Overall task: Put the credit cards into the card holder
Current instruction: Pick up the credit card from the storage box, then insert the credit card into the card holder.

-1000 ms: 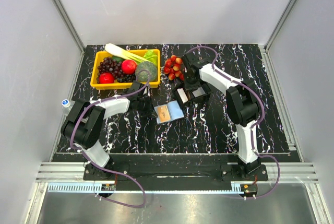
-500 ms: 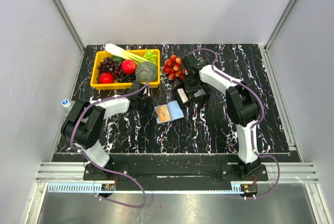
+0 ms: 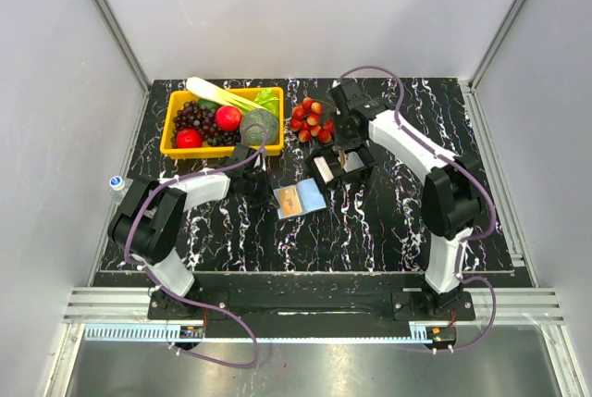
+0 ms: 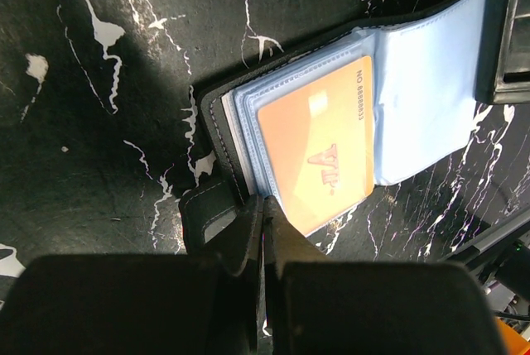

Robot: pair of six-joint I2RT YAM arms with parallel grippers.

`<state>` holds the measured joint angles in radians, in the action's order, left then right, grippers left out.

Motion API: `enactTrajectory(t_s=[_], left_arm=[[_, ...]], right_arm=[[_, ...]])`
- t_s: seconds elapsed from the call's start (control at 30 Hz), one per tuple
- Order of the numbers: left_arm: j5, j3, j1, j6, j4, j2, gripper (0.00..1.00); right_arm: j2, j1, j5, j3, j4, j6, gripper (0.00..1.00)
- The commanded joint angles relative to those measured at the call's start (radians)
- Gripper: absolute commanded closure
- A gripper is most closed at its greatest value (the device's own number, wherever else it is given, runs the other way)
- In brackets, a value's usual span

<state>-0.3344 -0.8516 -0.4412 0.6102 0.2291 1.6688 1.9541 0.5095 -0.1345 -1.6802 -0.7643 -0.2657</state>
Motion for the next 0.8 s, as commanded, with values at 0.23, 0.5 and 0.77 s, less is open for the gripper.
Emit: enactTrajectory(t_s=[0.23, 0.5, 0.77], left_arm=[[-0.068, 0.025, -0.004, -0.038, -0.066, -0.115, 1.00], [-0.129, 0.019, -0.005, -0.047, -0.093, -0.143, 1.00], [-0.138, -0.035, -0.005, -0.047, -0.062, -0.124, 0.91]], right_arm=[[-0.198, 0.020, 0.312, 0.125, 0.127, -0.104, 0.99], [-0.143, 0.067, 0.377, 0.171, 0.174, -0.144, 0.99], [-0.139, 0.069, 0.346, 0.195, 0.174, -0.133, 0.97]])
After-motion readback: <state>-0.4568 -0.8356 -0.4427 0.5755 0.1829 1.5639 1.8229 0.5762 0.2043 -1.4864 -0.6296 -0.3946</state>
